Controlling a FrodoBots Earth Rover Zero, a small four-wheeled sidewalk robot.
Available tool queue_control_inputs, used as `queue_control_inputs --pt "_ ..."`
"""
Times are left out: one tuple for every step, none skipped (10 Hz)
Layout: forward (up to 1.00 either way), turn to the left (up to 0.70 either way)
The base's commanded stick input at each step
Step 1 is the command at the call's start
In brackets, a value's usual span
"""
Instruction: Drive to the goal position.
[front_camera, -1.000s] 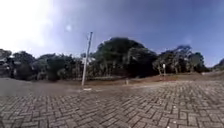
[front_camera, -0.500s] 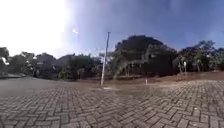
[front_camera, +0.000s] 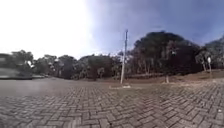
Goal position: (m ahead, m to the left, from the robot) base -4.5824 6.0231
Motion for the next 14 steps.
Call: queue_control_inputs --pt "0.00 0.45" --pt "0.00 0.45" --pt "0.00 0.45" --pt "0.00 0.45" --pt "0.00 0.45" --pt "0.00 0.45" --pt "0.00 0.45" --pt "0.00 0.45" --pt "0.00 0.45" --pt "0.00 0.45" --pt "0.00 0.45" --pt "0.00 0.45" --pt "0.00 0.45" --pt "0.00 0.45"
